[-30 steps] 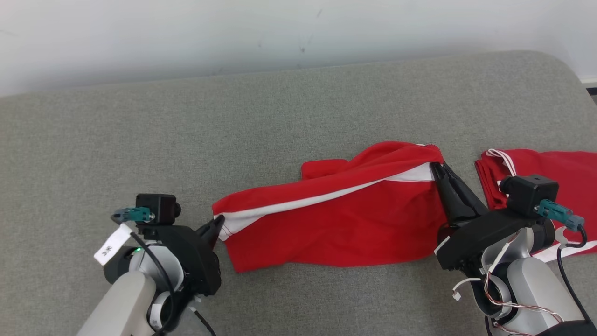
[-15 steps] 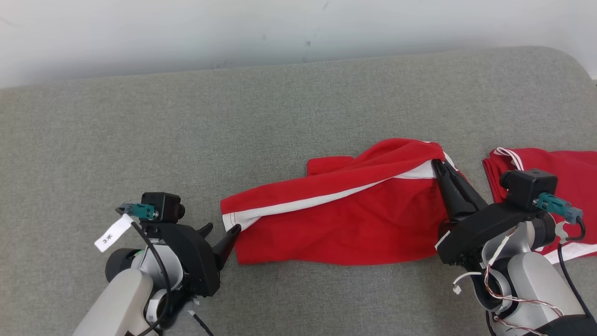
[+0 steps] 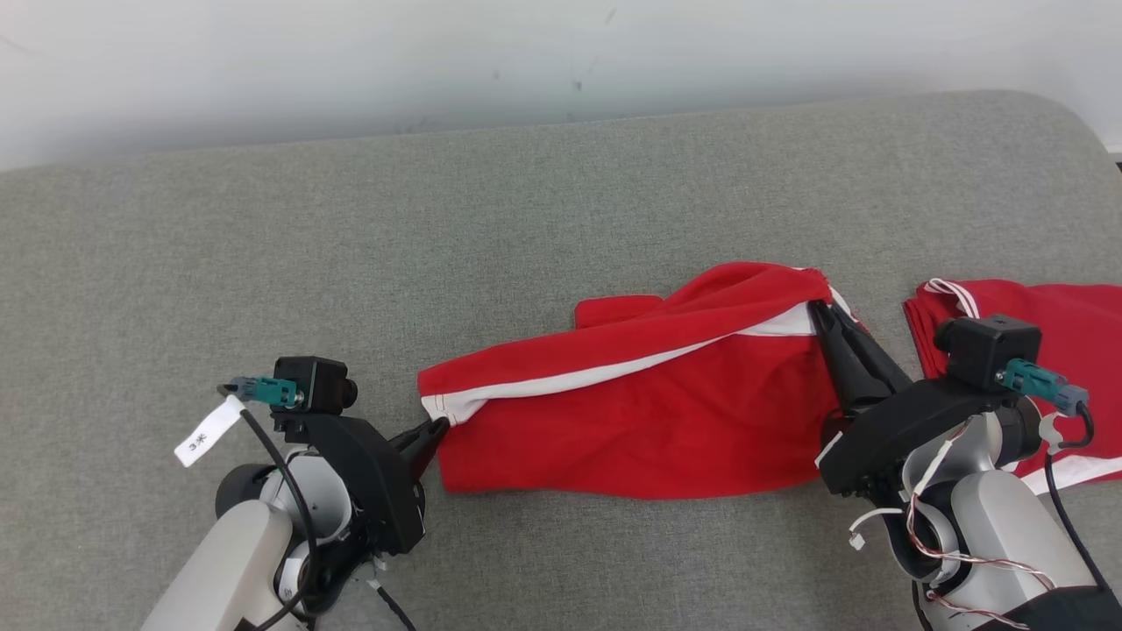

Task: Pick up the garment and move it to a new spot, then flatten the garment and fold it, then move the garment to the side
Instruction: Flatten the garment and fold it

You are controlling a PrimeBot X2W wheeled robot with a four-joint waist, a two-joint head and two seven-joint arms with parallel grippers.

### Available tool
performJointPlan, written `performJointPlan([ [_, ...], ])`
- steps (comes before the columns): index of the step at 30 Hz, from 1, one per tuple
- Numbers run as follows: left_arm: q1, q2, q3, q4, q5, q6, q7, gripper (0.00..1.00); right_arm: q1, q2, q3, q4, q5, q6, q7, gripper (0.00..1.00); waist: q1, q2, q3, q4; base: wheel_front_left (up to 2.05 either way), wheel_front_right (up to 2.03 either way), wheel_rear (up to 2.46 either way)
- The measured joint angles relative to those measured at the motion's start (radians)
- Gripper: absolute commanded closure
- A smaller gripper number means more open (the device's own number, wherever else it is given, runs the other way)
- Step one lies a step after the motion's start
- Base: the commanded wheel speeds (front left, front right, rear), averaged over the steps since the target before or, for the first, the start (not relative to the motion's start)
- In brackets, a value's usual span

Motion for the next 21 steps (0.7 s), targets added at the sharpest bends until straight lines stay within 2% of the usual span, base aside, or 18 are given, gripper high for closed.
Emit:
performJointPlan([
  [1, 0.000, -0.001, 0.000, 0.000, 0.000, 0.000, 0.000, 1.00, -0.002, -0.002, -0.002, 0.000, 0.000, 0.000, 0.000, 1.00, 0.0000, 0.0000, 0.000, -0.001, 0.00, 0.00, 0.00],
  [9, -0.003, -0.001, 0.031, -0.015, -0.005, 0.004, -0.041, 1.00, -0.004, -0.004, -0.011, -0.001, -0.001, -0.008, -0.003, 1.00, -0.0001, 0.0000, -0.002, -0.008, 0.00, 0.00, 0.00],
  [13, -0.009, -0.010, 0.101, -0.058, -0.005, 0.053, -0.136, 1.00, -0.009, -0.004, -0.027, -0.035, 0.002, -0.006, -0.028, 1.00, 0.0000, 0.0000, -0.007, -0.008, 0.00, 0.00, 0.00],
  [16, -0.005, -0.032, 0.154, -0.140, -0.040, 0.053, -0.213, 1.00, -0.009, -0.004, -0.054, -0.075, 0.041, 0.014, -0.045, 1.00, 0.0000, 0.0000, -0.015, -0.004, 0.00, 0.00, 0.00],
  [21, 0.129, -0.057, 0.186, -0.359, -0.155, -0.001, -0.269, 1.00, 0.053, -0.033, -0.054, -0.181, 0.123, 0.075, -0.022, 1.00, 0.0000, 0.0000, -0.030, 0.002, 0.00, 0.00, 0.00],
])
